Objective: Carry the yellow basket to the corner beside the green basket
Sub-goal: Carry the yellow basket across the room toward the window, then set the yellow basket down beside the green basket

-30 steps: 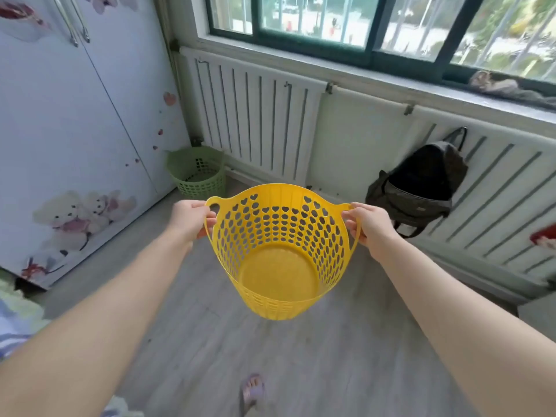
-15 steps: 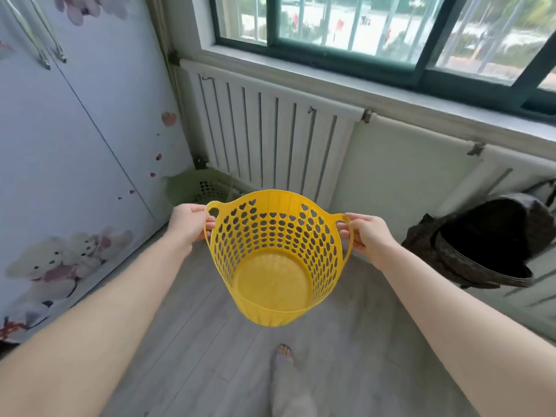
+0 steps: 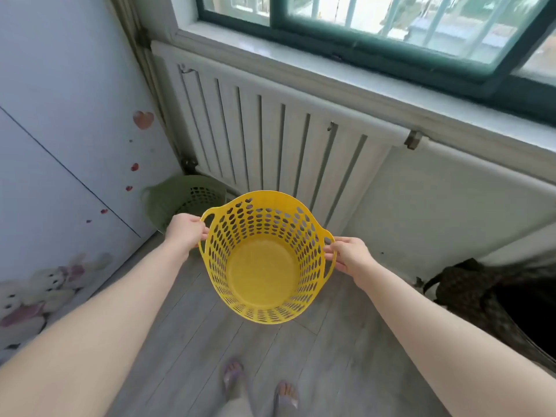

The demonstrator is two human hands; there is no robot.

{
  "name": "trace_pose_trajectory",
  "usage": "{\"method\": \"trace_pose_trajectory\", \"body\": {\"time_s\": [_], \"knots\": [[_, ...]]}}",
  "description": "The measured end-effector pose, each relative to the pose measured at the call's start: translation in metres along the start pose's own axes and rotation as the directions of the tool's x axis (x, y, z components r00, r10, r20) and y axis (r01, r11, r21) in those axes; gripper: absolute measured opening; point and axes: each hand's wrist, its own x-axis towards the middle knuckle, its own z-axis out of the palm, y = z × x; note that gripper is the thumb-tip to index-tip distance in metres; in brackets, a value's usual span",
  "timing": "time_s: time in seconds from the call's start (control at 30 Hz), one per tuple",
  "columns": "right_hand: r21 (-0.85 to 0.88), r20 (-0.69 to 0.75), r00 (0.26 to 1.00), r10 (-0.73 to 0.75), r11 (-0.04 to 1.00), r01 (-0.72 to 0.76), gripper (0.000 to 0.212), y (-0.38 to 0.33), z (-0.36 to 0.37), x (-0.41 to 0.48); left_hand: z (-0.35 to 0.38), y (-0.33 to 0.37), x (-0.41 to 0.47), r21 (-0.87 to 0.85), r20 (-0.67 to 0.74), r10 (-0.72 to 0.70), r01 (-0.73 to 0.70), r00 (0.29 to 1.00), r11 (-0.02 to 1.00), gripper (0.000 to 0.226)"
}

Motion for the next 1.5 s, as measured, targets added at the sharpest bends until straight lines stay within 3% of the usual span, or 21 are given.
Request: {"method": "trace_pose_trajectory", "body": {"time_s": [0.33, 0.37, 0.5, 0.63, 0.7, 0.77, 0.9, 1.07, 1.27, 1.5], "knots": [[0.014, -0.093, 0.976, 0.198, 0.98, -0.198, 0.025, 0.004, 0.07, 0.138, 0.052, -0.011, 0.171, 0.211, 0.116, -0.078, 0.052, 0.99, 0.976, 0.025], [0.004, -0.101, 0.969, 0.226, 0.974, -0.226, 0.024, 0.007, 0.076, 0.146, 0.057, -0.013, 0.183, 0.242, 0.139, -0.077, 0.041, 0.987, 0.969, 0.019], [-0.008, -0.152, 0.939, 0.31, 0.949, -0.314, 0.025, 0.024, 0.102, 0.184, 0.081, -0.029, 0.233, 0.38, 0.231, -0.064, -0.029, 0.971, 0.925, 0.035], [-0.085, -0.164, 0.922, 0.349, 0.927, -0.366, 0.019, 0.039, 0.125, 0.221, 0.106, -0.049, 0.276, 0.453, 0.294, -0.075, -0.069, 0.953, 0.889, 0.021], [-0.104, -0.16, 0.914, 0.373, 0.914, -0.391, 0.015, 0.049, 0.135, 0.242, 0.118, -0.062, 0.298, 0.461, 0.299, -0.073, -0.077, 0.952, 0.884, 0.025], [-0.113, -0.169, 0.905, 0.39, 0.905, -0.411, 0.02, 0.059, 0.144, 0.265, 0.129, -0.075, 0.317, 0.482, 0.286, -0.08, -0.071, 0.955, 0.873, 0.032], [-0.107, -0.157, 0.901, 0.404, 0.9, -0.422, 0.031, 0.083, 0.167, 0.314, 0.153, -0.104, 0.359, 0.563, 0.277, -0.083, -0.091, 0.957, 0.821, 0.02], [-0.081, -0.128, 0.875, 0.468, 0.874, -0.479, 0.025, 0.132, 0.198, 0.37, 0.195, -0.156, 0.398, 0.697, 0.304, 0.023, -0.239, 0.952, 0.676, 0.017], [-0.032, -0.143, 0.892, 0.429, 0.899, -0.437, 0.008, 0.172, 0.217, 0.406, 0.221, -0.196, 0.422, 0.847, 0.279, 0.263, -0.366, 0.924, 0.386, 0.011], [0.07, -0.095, 0.912, 0.399, 0.916, -0.394, 0.018, 0.173, 0.226, 0.424, 0.224, -0.203, 0.435, 0.885, 0.319, 0.328, -0.404, 0.889, 0.233, 0.015]]}}
